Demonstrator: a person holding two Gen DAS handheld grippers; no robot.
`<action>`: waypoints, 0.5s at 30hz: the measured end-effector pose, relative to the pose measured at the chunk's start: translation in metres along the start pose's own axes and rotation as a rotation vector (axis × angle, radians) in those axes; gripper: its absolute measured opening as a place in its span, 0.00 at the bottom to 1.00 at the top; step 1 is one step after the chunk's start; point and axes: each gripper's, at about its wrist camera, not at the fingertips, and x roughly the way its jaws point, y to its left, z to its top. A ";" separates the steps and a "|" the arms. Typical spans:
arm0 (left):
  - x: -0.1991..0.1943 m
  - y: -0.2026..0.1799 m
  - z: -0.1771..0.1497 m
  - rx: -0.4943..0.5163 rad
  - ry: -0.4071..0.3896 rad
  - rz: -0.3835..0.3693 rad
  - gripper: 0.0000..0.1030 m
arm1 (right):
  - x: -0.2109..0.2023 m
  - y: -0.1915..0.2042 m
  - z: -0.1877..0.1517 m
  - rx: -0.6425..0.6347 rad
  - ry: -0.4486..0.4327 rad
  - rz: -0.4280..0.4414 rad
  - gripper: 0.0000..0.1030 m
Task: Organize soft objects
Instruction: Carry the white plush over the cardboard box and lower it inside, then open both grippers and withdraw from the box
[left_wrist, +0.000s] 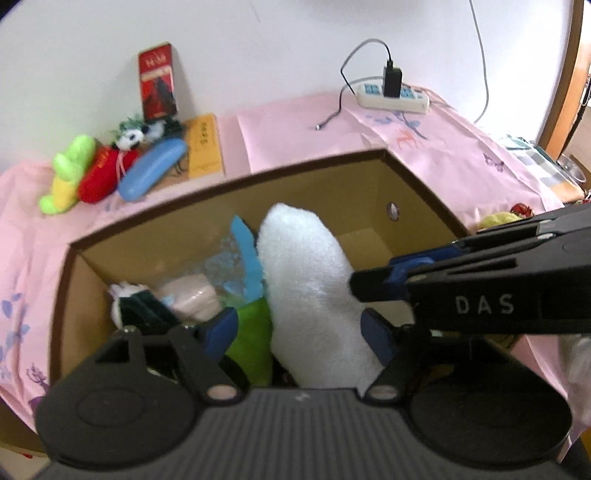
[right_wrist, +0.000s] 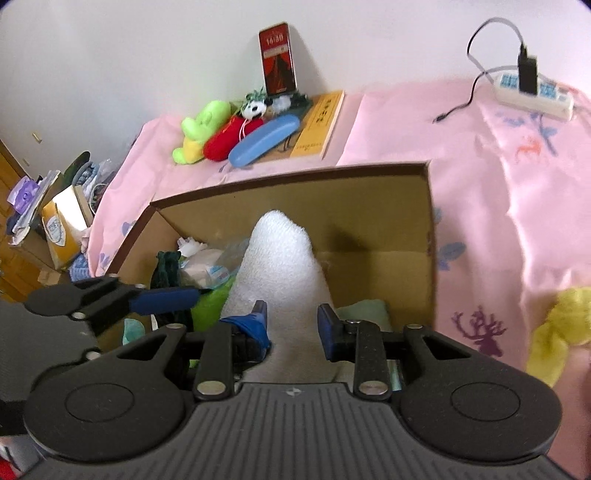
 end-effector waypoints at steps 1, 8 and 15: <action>-0.005 -0.001 -0.001 -0.001 -0.011 0.007 0.72 | -0.004 0.000 -0.001 -0.007 -0.012 -0.011 0.12; -0.036 -0.009 -0.005 -0.026 -0.061 0.061 0.72 | -0.025 -0.001 -0.006 -0.023 -0.064 -0.072 0.12; -0.057 -0.030 -0.007 -0.030 -0.103 0.094 0.72 | -0.049 -0.001 -0.017 -0.056 -0.104 -0.140 0.13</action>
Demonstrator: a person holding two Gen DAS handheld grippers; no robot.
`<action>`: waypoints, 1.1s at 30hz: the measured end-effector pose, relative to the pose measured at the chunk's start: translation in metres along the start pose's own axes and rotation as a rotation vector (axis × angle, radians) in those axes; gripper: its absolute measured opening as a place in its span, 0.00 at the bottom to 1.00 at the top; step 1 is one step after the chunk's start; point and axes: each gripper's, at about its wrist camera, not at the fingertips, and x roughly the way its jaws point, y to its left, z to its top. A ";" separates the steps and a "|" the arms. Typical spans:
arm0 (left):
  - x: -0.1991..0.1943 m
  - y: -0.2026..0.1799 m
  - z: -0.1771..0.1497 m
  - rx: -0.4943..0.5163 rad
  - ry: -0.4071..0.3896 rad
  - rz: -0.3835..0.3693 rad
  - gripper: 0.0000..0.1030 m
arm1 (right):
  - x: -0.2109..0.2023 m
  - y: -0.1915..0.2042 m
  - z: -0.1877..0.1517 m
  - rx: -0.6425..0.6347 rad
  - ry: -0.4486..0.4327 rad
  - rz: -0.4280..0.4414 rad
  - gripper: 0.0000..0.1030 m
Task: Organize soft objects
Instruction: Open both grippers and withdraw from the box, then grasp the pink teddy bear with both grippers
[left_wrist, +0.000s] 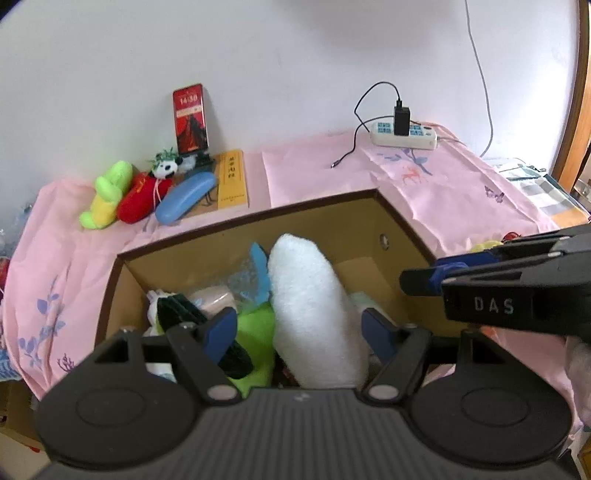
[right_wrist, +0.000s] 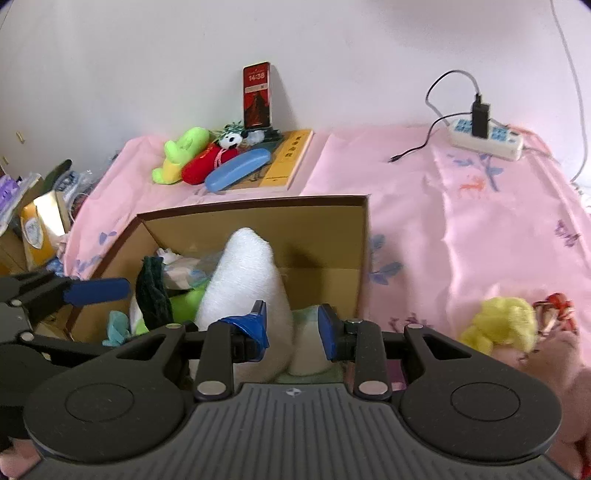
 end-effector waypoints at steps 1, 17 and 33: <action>-0.002 -0.003 0.000 -0.001 -0.004 0.001 0.72 | -0.004 -0.001 -0.001 -0.006 -0.007 -0.010 0.13; -0.019 -0.067 -0.010 0.034 -0.002 -0.043 0.72 | -0.050 -0.043 -0.035 0.044 -0.064 -0.130 0.14; -0.012 -0.145 -0.022 0.129 -0.006 -0.229 0.72 | -0.067 -0.128 -0.078 0.155 -0.022 -0.178 0.14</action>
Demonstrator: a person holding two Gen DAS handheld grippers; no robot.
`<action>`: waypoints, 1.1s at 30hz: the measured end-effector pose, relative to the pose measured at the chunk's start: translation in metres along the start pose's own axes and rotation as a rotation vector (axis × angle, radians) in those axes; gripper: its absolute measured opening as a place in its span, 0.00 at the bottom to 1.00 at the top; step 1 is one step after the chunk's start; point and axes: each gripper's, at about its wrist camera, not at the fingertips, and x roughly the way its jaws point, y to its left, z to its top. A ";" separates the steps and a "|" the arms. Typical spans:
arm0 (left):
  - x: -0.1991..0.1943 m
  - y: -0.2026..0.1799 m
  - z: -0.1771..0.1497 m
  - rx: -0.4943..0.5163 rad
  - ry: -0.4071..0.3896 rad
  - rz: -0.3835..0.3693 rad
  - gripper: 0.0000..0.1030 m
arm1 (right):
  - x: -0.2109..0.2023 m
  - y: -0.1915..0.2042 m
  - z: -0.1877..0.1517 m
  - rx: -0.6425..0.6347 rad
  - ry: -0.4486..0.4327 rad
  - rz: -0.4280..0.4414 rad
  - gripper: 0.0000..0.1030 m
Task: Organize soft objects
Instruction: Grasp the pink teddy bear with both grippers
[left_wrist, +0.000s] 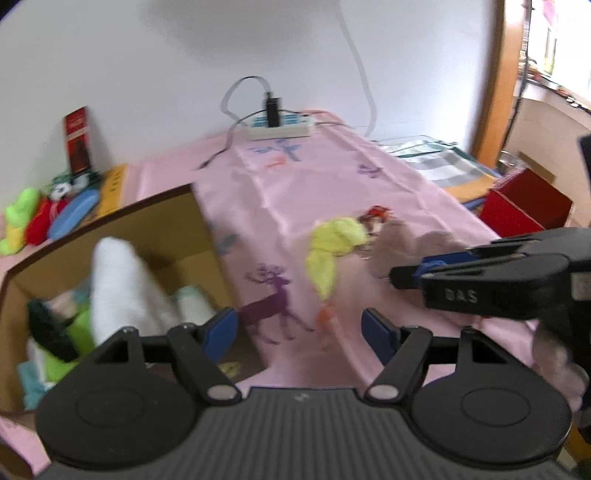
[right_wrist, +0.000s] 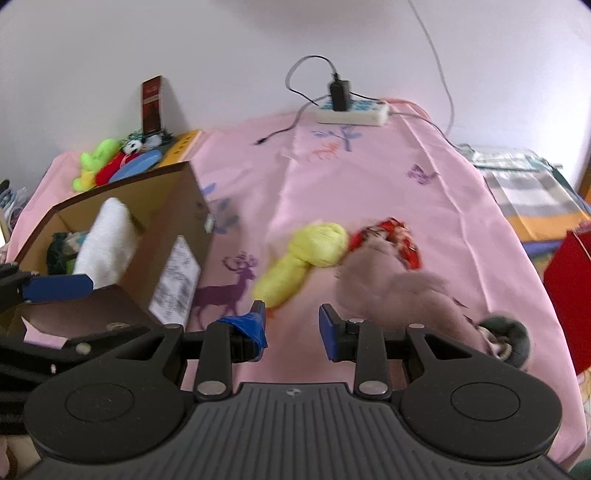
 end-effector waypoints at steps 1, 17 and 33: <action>0.002 -0.006 0.000 0.013 -0.007 -0.009 0.72 | 0.001 -0.007 0.000 0.020 0.002 0.007 0.14; 0.063 -0.064 -0.008 0.099 0.031 -0.235 0.71 | -0.025 -0.113 0.008 0.230 -0.081 0.025 0.14; 0.101 -0.065 0.003 0.004 0.073 -0.380 0.76 | 0.026 -0.107 0.017 0.102 0.087 0.114 0.17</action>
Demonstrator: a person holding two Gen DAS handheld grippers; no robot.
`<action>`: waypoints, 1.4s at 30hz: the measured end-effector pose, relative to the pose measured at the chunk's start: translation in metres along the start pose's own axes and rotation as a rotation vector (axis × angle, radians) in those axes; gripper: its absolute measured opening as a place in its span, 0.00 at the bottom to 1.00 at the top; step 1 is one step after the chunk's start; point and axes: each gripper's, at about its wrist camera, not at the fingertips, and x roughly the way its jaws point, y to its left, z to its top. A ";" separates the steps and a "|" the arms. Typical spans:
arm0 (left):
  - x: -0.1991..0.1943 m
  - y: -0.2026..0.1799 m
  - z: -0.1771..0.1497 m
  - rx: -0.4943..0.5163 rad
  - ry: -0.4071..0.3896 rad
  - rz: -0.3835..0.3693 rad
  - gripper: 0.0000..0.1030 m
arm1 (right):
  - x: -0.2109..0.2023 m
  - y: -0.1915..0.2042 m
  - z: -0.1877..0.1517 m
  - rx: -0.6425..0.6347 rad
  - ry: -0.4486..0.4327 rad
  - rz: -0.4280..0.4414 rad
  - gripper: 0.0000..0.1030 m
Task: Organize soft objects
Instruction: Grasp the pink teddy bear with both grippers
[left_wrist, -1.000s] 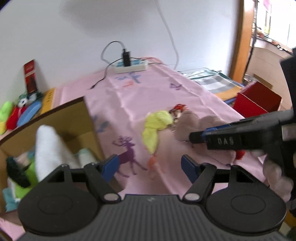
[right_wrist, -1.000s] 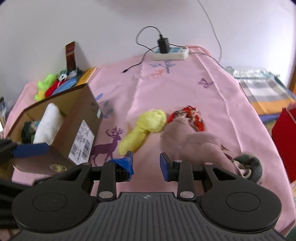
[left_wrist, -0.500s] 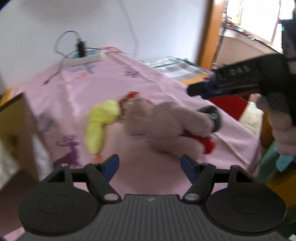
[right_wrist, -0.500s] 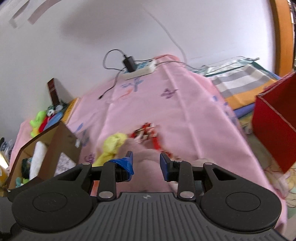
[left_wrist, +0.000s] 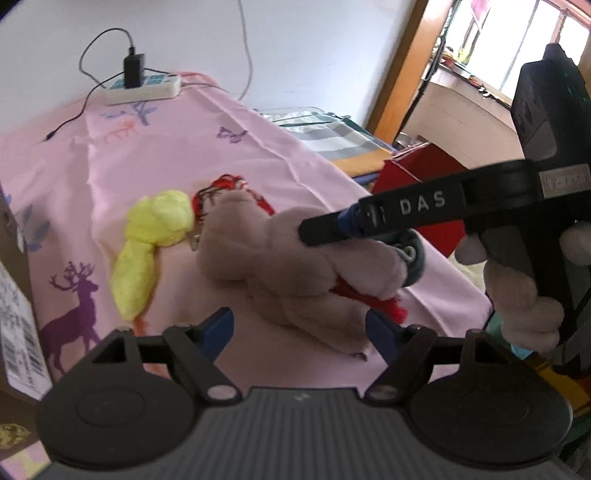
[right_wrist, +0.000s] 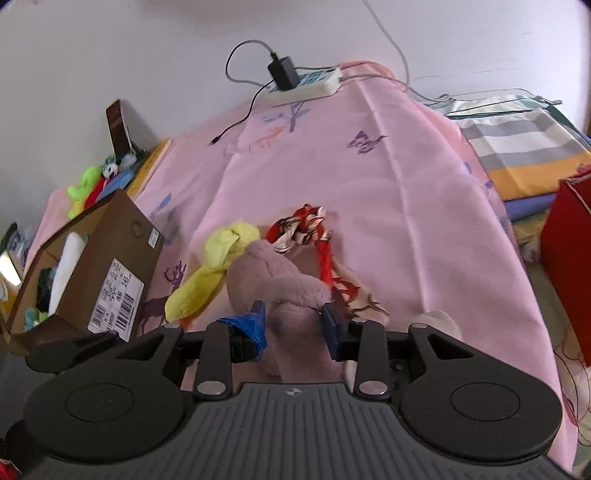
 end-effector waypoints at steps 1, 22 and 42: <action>-0.001 0.003 -0.001 -0.003 0.002 0.005 0.76 | 0.001 0.002 0.000 -0.004 0.009 0.019 0.17; -0.043 0.037 -0.030 -0.046 -0.020 -0.022 0.91 | 0.008 0.046 -0.002 0.055 0.099 0.313 0.17; 0.003 0.047 -0.021 -0.090 0.043 0.002 0.94 | 0.049 0.022 -0.009 -0.038 0.185 0.230 0.18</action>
